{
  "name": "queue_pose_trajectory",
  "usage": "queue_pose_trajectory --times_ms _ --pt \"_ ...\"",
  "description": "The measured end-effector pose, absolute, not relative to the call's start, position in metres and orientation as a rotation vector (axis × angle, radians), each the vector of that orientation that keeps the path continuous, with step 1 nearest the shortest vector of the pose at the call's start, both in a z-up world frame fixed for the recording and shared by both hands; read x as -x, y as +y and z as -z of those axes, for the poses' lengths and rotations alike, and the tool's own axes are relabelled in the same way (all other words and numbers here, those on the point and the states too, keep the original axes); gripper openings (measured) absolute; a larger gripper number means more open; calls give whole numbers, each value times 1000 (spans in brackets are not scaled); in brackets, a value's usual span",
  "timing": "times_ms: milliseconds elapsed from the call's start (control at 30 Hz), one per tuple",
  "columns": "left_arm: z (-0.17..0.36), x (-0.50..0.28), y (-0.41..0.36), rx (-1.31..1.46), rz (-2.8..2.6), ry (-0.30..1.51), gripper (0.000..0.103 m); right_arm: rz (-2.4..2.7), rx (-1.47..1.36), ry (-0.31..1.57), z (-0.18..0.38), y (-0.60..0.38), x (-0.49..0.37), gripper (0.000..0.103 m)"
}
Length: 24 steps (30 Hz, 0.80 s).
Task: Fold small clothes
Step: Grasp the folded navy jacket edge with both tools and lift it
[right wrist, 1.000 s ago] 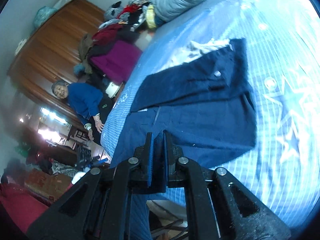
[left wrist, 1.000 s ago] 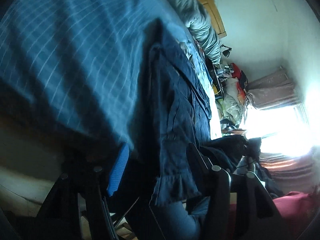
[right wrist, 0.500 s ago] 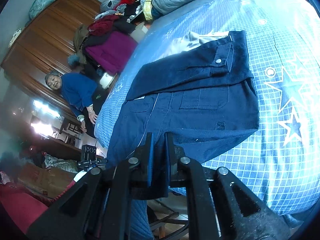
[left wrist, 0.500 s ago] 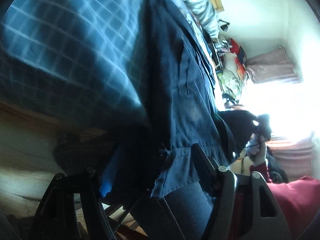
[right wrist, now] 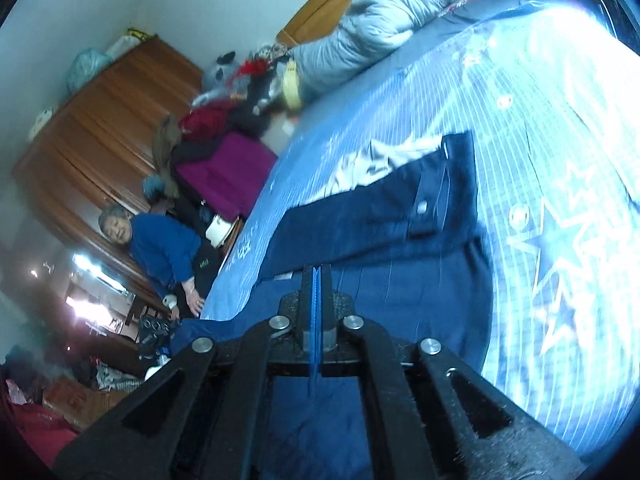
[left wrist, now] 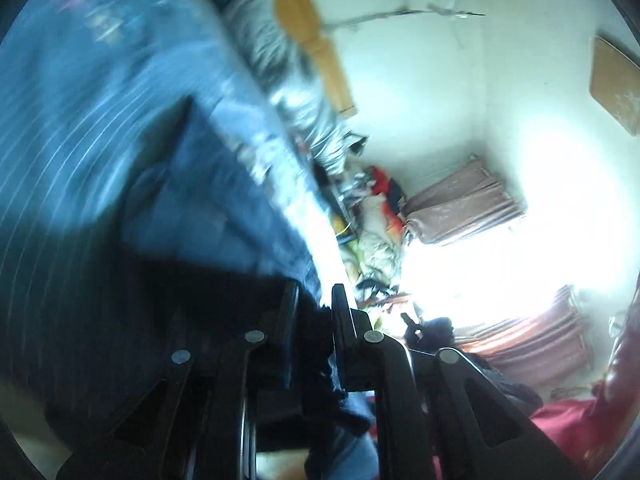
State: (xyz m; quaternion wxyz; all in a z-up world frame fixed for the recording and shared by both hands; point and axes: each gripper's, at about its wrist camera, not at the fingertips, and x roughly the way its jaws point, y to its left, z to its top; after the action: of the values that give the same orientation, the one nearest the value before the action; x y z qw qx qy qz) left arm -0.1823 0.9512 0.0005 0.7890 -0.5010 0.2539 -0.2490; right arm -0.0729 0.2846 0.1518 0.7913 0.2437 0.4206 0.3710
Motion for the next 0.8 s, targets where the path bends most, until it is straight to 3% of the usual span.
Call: queue_pose_trajectory --times_ms 67,133,200,233,267,300,367,433,500,567,733,800 --pt "-14 152 958 1050 537 543 7 -836 -531 935 -148 289 57 1" --pt "-19 128 960 1032 543 567 7 -860 -445 1025 -139 299 51 5" --pt "-18 115 957 1018 557 605 7 -838 -313 1127 -123 304 60 39" --pt "-17 111 954 1015 574 631 7 -834 -280 1181 -112 303 68 65" --pt "-13 105 948 1009 582 663 7 -828 -249 1231 -98 300 78 69" --pt "-4 108 942 1010 586 705 7 -821 -224 1283 -83 295 91 69" --pt "15 120 938 1017 574 776 28 -786 -222 1397 -48 280 116 69" --pt "30 135 936 1018 537 834 42 -759 -240 1478 -18 267 135 69" --pt "46 163 943 1032 495 869 45 -741 -229 1531 3 261 150 69" --pt "64 194 956 1058 431 896 55 -723 -237 1563 23 256 160 69" --pt "101 247 980 1109 319 964 56 -721 -360 1557 44 246 166 70" --pt "109 258 985 1107 296 983 60 -744 -411 1563 50 245 170 71"
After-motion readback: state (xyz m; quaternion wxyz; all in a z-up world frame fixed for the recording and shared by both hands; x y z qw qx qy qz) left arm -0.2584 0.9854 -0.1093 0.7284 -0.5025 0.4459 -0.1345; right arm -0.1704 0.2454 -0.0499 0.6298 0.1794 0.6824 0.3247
